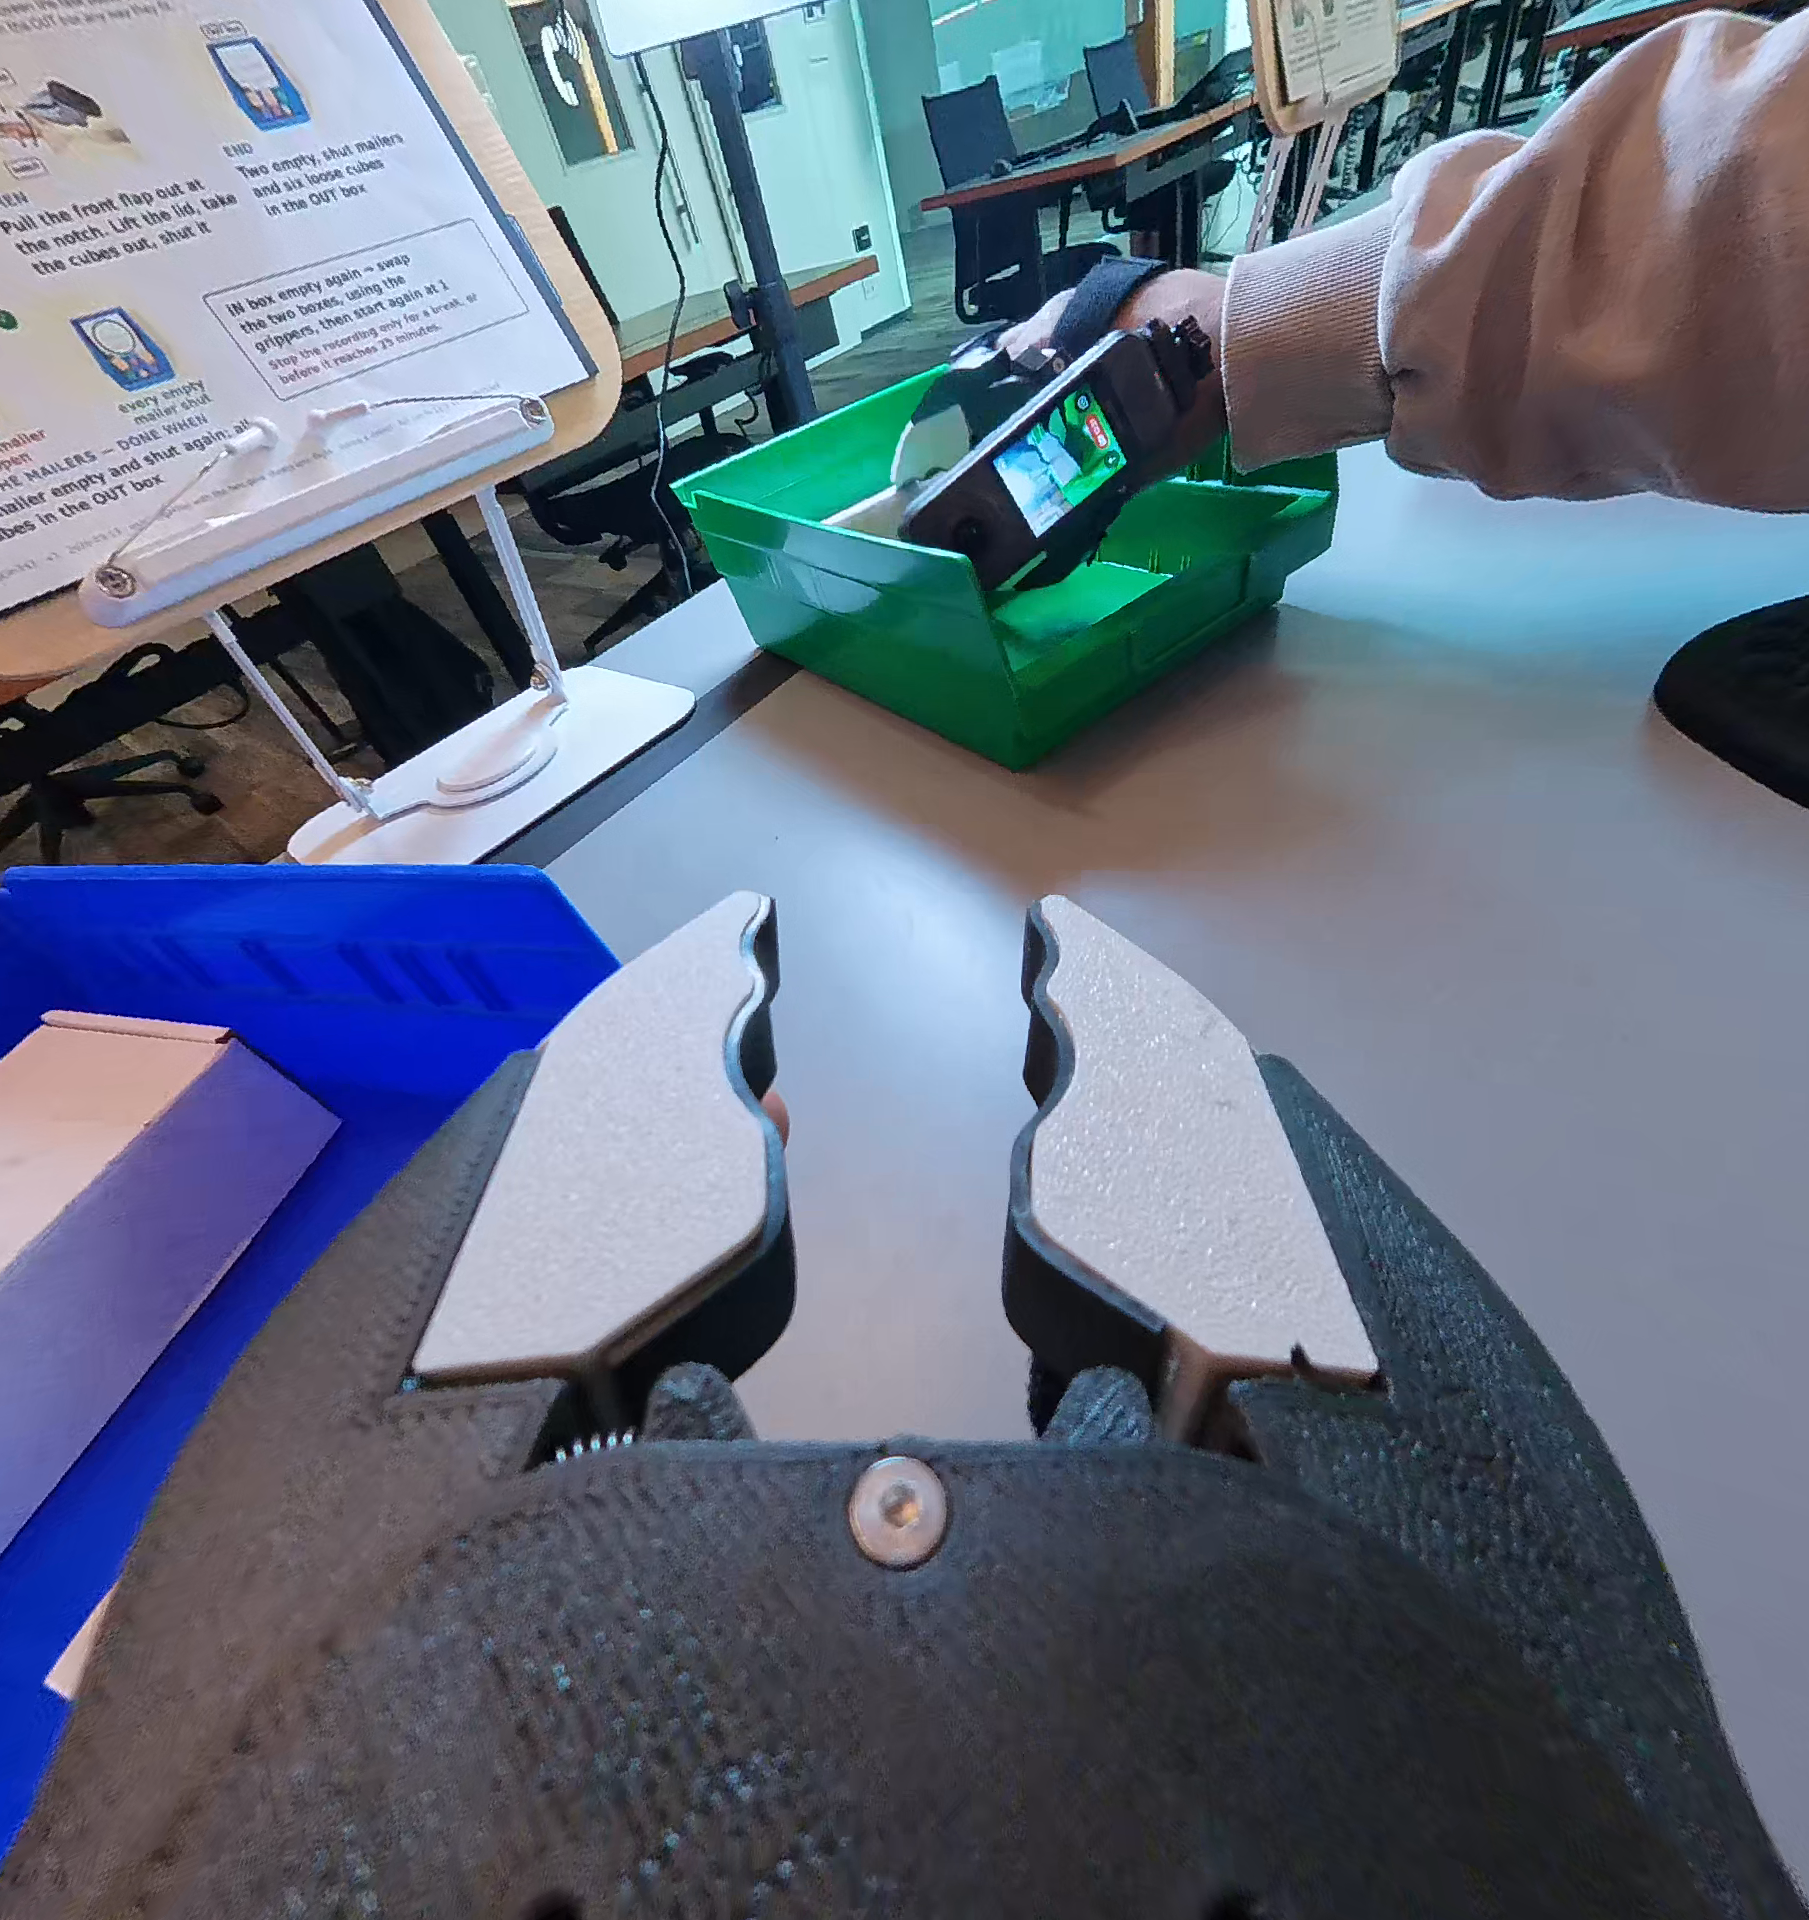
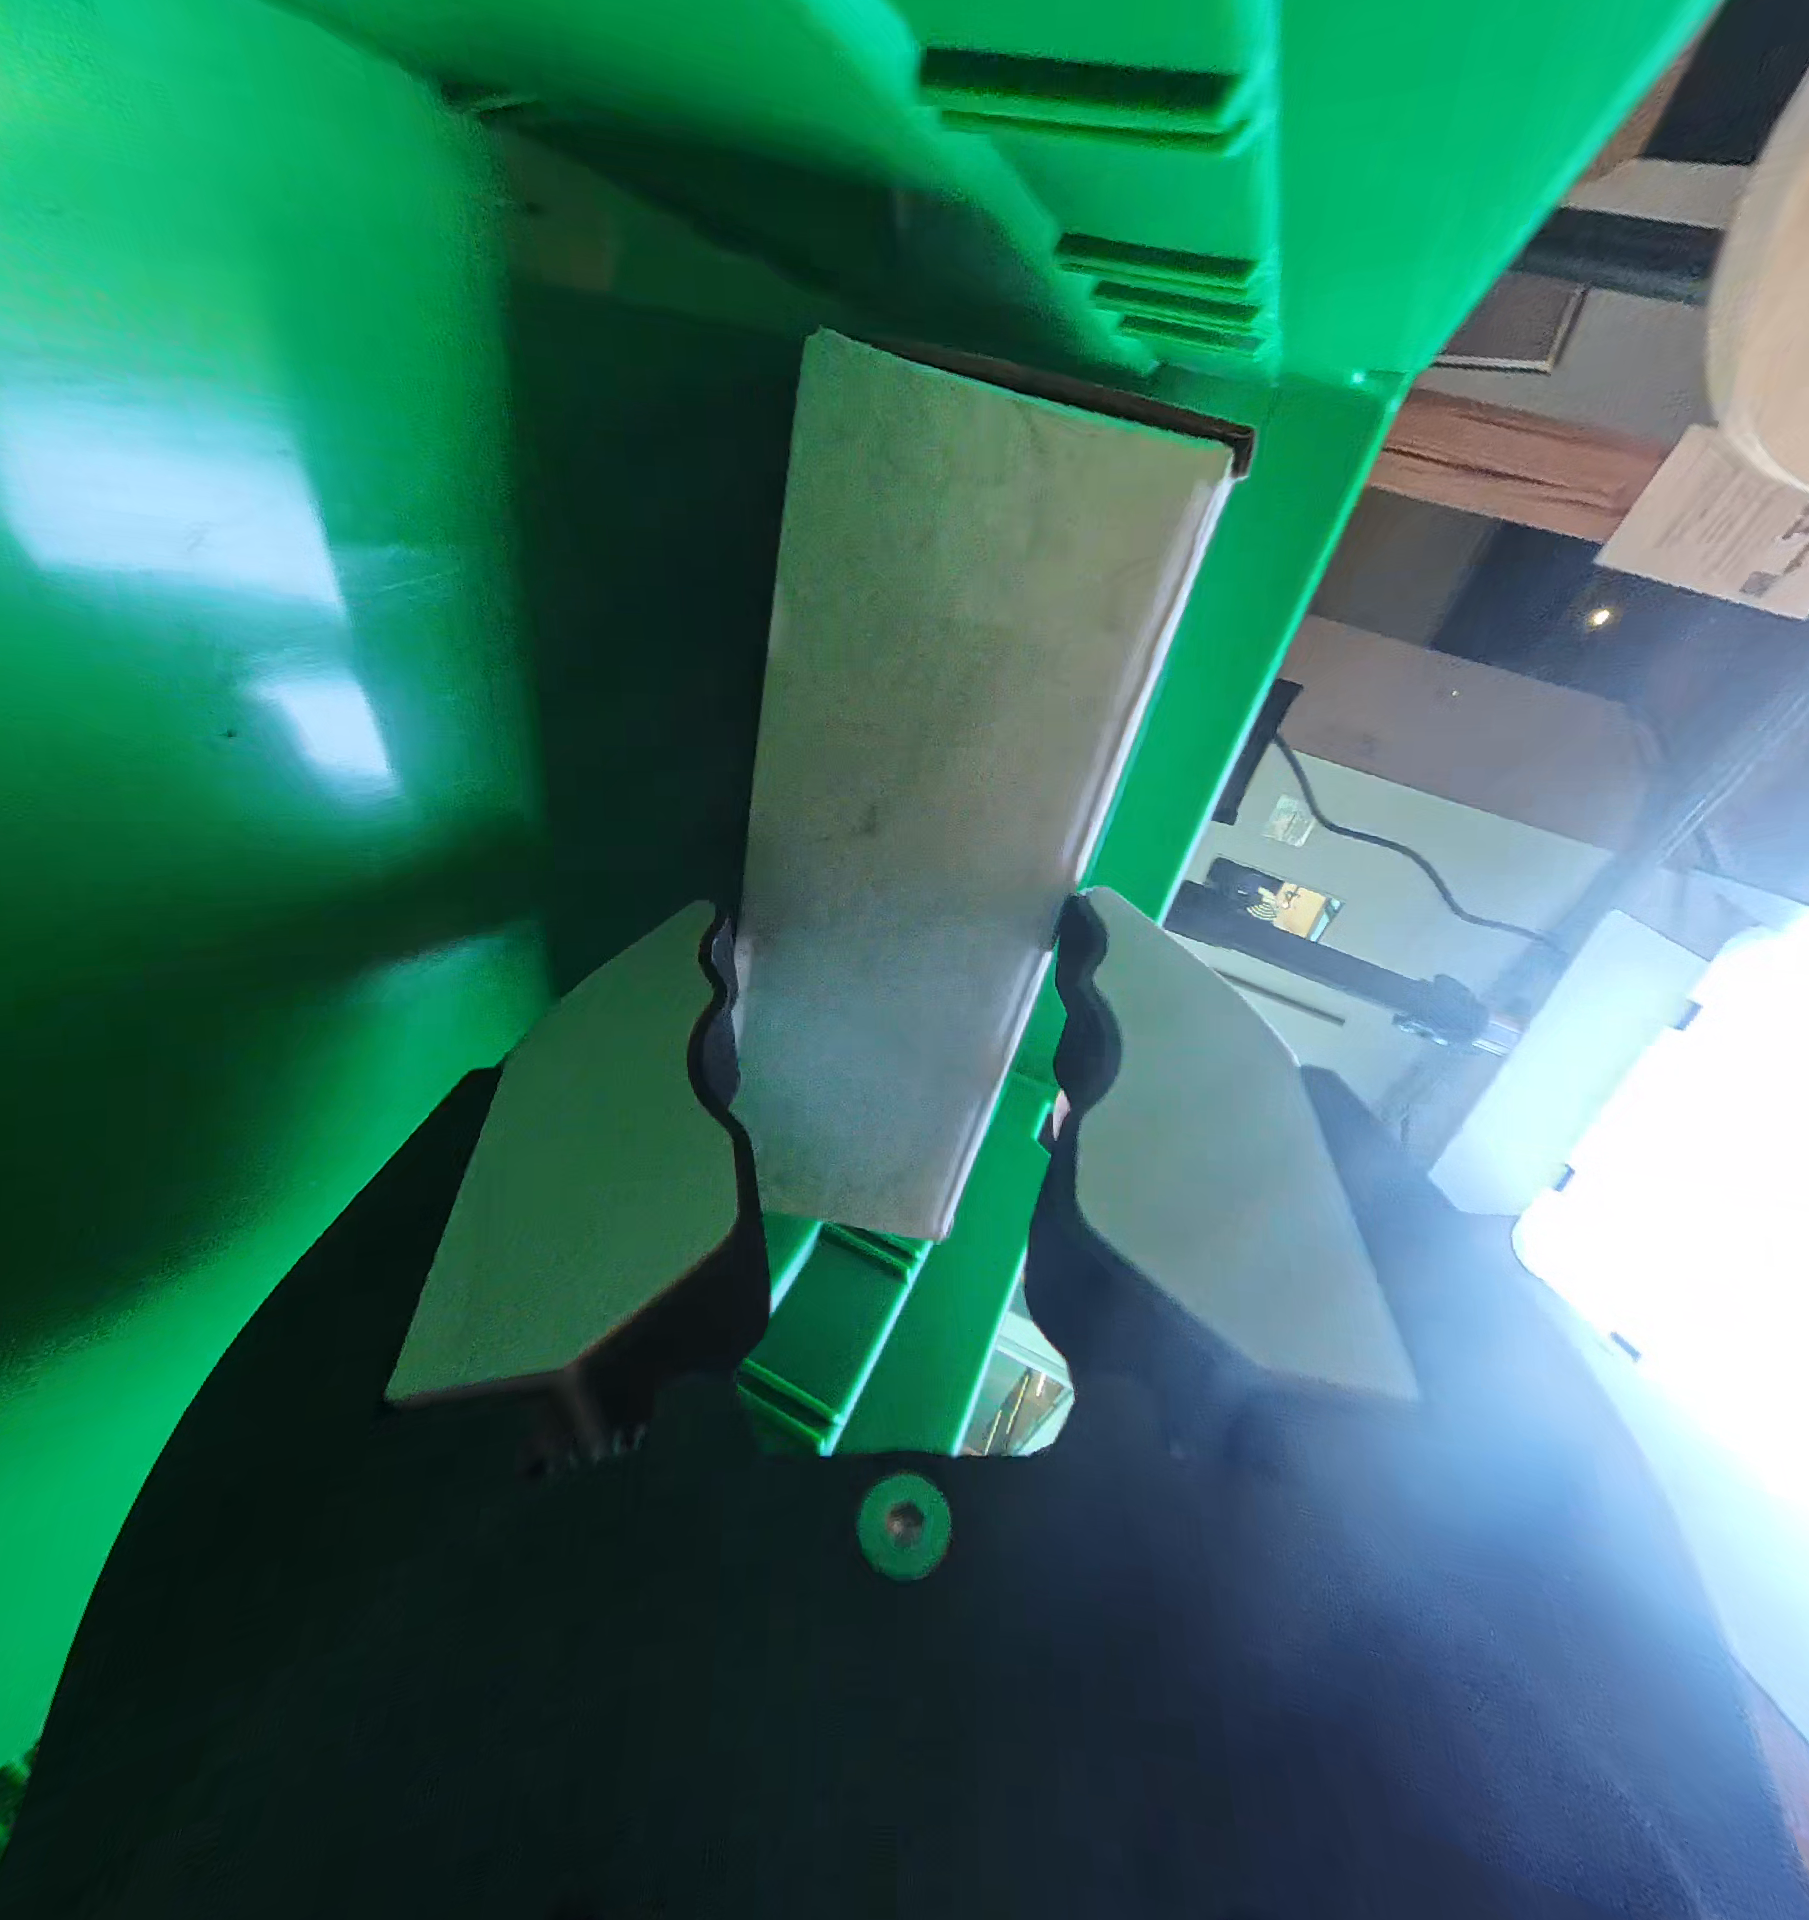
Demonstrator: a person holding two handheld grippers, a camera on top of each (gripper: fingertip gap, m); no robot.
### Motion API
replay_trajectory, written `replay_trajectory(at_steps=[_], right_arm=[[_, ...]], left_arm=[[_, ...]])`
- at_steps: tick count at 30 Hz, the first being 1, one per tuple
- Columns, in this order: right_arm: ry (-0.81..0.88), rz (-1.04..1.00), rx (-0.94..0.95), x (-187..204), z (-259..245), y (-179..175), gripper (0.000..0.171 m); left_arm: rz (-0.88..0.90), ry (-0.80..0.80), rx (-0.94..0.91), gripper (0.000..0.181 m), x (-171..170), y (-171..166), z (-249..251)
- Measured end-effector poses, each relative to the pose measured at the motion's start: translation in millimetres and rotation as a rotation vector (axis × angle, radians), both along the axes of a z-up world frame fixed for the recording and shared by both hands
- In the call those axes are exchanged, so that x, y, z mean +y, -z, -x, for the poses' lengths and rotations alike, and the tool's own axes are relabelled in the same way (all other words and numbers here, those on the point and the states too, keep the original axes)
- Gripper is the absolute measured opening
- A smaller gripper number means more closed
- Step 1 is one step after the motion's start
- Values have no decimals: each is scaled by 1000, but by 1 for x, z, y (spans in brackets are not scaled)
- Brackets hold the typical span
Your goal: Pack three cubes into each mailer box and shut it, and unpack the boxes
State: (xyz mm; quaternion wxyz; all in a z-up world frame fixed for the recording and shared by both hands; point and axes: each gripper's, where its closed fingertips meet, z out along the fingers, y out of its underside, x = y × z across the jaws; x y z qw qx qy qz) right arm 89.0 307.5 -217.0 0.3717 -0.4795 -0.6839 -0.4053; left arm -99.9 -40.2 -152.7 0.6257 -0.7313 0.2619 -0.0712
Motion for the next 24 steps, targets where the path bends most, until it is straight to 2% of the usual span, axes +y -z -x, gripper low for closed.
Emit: replay_trajectory(at_steps=[4, 8, 11, 15, 20, 24], right_arm=[[16, 52, -34, -1, -3, 20, 60], [38, 159, 21, -3, 0, 21, 61], [-16, 272, 103, -11, 11, 14, 65], [-12, 348, 197, -6, 20, 3, 54], [133, 452, 295, 6, 24, 12, 40], [212, 439, 415, 8, 26, 8, 41]], left_arm=[[12, 5, -2, 44, 1, 3, -1], [24, 3, 4, 44, 1, 7, 0], [32, 0, -1, 43, 3, 8, 2], [45, 1, -4, 41, 4, 12, 1], [48, 6, 21, 39, 2, 15, -1], [94, 10, -9, 37, 0, 18, -2]])
